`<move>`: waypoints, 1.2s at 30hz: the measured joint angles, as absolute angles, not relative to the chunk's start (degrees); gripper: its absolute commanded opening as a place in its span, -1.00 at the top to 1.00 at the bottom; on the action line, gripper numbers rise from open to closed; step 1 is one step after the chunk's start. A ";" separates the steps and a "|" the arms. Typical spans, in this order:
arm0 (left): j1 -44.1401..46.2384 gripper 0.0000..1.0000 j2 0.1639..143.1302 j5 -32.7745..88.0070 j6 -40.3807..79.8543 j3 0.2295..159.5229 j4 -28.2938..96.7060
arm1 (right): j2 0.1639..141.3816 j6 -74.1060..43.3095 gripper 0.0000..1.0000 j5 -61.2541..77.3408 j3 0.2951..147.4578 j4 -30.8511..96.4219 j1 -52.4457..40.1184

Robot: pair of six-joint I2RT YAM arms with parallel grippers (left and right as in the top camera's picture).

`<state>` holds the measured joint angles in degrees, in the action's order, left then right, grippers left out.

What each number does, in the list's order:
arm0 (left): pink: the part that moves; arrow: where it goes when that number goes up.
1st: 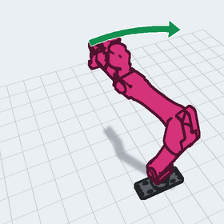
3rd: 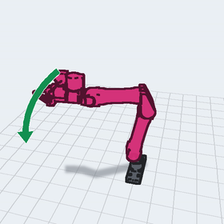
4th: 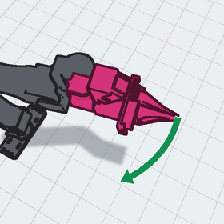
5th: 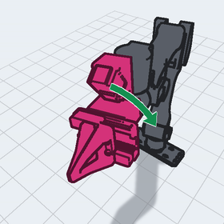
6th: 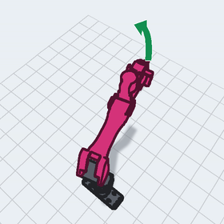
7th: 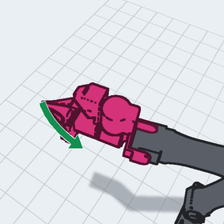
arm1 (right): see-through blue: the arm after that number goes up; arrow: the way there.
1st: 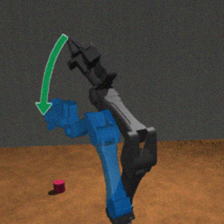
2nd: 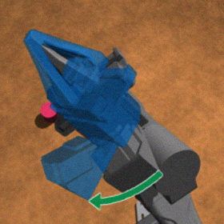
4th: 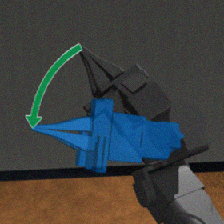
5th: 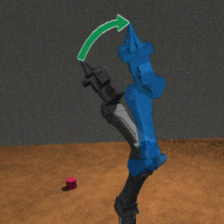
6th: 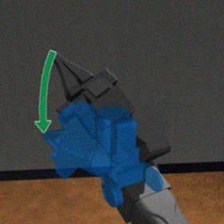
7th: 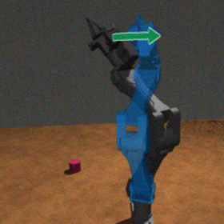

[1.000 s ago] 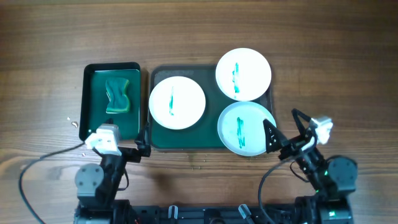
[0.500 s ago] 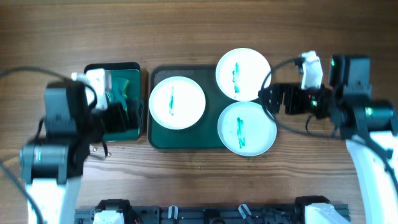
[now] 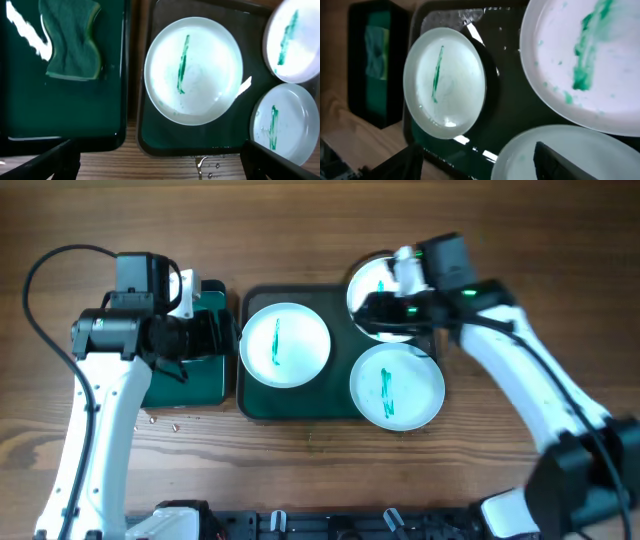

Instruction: Clean dirty plates on tray and stack at the side

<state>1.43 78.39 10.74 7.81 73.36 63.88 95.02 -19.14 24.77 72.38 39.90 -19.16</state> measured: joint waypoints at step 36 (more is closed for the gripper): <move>1.32 -1.00 87.99 0.21 16.03 73.36 64.58 | 115.72 -28.67 0.91 16.19 72.53 26.02 -31.57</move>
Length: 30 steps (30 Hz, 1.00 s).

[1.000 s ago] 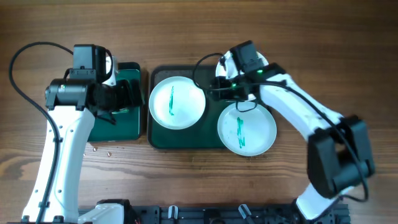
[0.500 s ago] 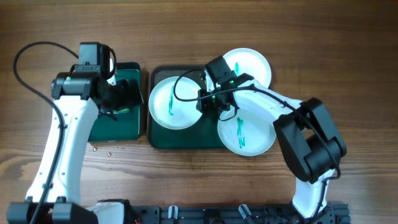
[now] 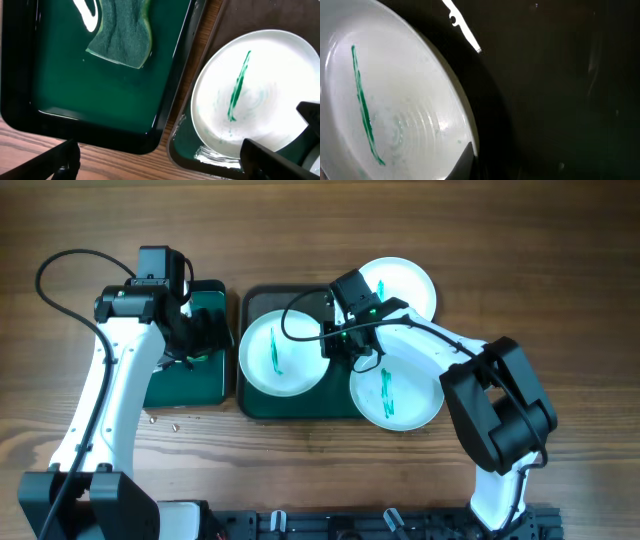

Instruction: Clean dirty plates on tray and stack at the side

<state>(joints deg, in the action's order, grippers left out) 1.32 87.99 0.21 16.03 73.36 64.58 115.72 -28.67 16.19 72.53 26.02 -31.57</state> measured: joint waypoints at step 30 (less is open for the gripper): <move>-6.15 -0.46 104.12 -2.94 5.89 73.47 47.70 | 115.72 -27.55 0.91 15.99 72.53 25.76 -31.57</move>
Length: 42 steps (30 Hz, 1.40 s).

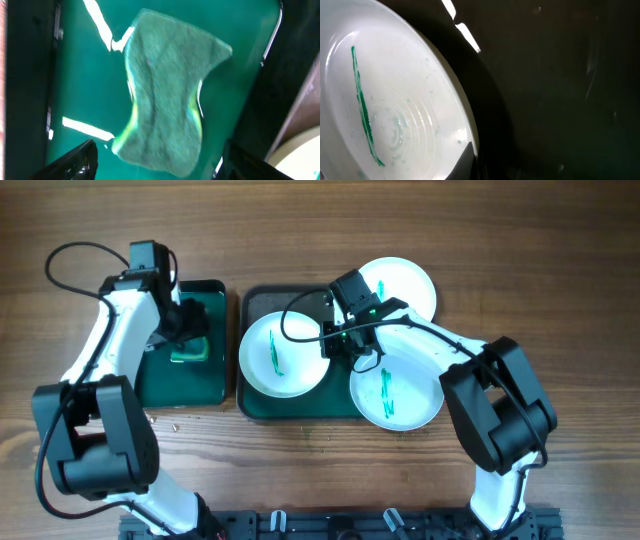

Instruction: Clean dirty plates on tray and stack at the side

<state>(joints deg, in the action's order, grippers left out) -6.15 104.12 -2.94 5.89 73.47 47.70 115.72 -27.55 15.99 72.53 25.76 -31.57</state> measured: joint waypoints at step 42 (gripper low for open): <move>9.76 0.92 104.84 9.93 16.53 81.28 61.49 | 115.74 -27.18 0.91 15.38 72.53 24.97 -31.57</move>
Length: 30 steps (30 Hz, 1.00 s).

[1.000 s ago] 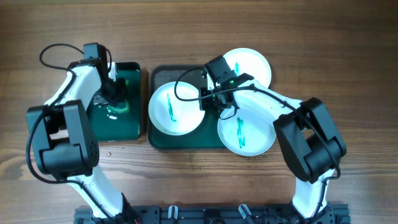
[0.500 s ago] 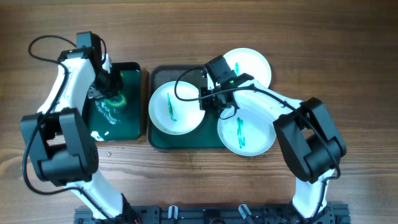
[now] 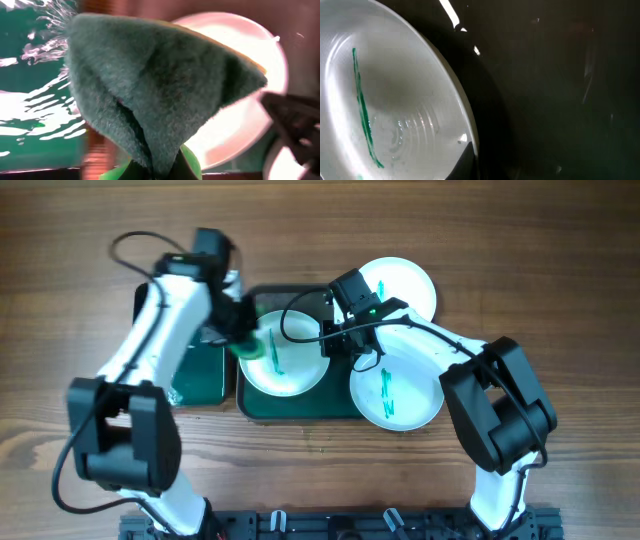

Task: Clean dirty plates on tray and stack at the side
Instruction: 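Carry the sponge with the left gripper onto the left white plate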

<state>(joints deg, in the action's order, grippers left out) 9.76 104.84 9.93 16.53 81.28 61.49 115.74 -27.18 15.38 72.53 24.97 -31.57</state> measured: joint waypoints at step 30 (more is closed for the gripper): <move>23.29 0.92 109.21 2.79 31.90 68.29 44.64 | 115.79 -27.20 0.91 14.96 72.53 25.12 -31.70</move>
<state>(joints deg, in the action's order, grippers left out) 23.29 109.21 2.79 31.90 68.29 44.64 115.79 -27.20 14.96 72.53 25.12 -31.70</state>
